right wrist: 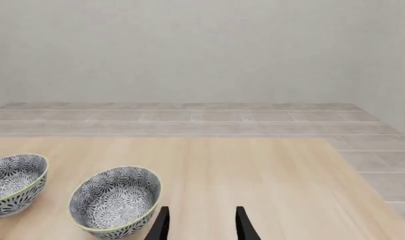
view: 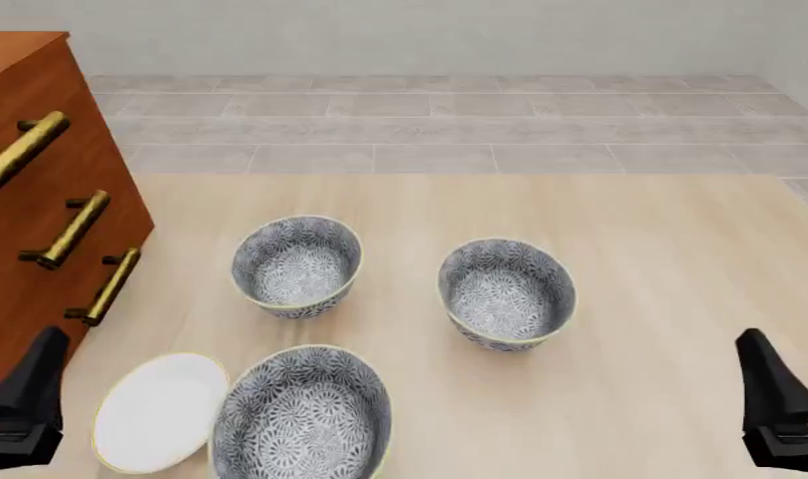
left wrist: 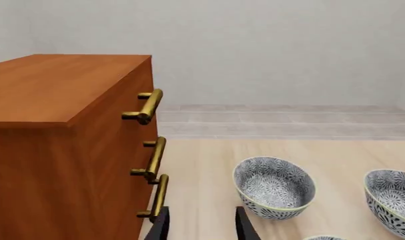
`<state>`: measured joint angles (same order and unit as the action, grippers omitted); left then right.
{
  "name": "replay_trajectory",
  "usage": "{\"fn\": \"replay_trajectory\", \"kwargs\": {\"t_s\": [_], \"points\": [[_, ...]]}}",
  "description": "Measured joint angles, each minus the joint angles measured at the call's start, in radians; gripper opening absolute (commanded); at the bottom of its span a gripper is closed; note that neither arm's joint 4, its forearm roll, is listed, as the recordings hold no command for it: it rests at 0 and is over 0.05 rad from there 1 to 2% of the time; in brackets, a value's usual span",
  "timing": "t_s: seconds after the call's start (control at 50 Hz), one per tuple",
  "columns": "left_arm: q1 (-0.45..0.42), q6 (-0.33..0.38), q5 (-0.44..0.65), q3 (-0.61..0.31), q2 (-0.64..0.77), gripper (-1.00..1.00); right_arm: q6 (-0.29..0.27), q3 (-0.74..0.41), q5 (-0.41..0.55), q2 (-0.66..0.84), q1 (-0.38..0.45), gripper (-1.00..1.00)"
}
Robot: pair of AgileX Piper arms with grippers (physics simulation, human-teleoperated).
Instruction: Stack the bowl at the front on the bowl in the middle.
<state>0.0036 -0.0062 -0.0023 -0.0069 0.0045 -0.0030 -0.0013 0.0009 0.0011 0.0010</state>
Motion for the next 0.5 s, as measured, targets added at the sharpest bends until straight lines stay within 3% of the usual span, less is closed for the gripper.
{"fn": "replay_trajectory", "kwargs": {"t_s": [0.32,0.5], "points": [[0.006,-0.001,-0.047,0.005,0.066,1.00,-0.010,-0.001,0.006,0.000,0.005,1.00],[0.001,0.000,-0.132,-0.006,0.195,1.00,-0.014,0.000,0.009,0.001,0.009,1.00]]}}
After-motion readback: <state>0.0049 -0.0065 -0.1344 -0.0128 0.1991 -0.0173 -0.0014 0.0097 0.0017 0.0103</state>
